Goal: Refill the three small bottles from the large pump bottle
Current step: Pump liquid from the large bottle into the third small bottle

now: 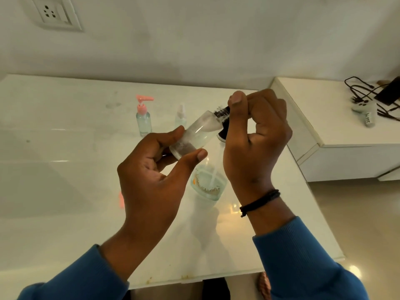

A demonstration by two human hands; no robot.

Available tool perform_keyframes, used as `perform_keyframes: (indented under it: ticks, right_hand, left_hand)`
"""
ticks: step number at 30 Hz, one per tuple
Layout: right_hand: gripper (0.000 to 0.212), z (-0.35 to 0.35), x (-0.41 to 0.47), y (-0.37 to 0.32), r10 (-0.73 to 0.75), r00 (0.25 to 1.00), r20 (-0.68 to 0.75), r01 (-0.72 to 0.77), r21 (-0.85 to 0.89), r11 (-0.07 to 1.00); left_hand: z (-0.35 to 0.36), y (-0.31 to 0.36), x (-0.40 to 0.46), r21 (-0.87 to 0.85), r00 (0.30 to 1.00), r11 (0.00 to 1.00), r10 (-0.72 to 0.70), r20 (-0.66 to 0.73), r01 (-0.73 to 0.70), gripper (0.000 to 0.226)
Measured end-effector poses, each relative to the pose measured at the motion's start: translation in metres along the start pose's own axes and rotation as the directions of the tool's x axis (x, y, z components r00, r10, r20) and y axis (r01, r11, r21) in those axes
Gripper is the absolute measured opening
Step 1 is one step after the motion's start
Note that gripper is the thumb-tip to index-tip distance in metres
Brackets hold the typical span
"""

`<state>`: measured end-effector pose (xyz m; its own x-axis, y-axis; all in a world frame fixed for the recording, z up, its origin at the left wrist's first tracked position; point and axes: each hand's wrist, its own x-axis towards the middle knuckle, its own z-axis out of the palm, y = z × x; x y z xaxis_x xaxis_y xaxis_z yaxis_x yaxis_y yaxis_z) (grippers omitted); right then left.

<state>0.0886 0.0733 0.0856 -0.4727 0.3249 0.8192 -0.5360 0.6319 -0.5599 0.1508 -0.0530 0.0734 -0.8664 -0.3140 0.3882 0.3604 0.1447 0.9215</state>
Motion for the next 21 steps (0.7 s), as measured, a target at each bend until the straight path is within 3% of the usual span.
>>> perform_keyframes:
  ticks: [21]
  right_hand:
    - [0.035,-0.0019,0.004,-0.0008,-0.021,1.0,-0.009,0.021,0.008,1.0]
  left_hand:
    - [0.0001,0.0027,0.0017,-0.018,1.0,1.0,0.009,-0.003,-0.009,0.037]
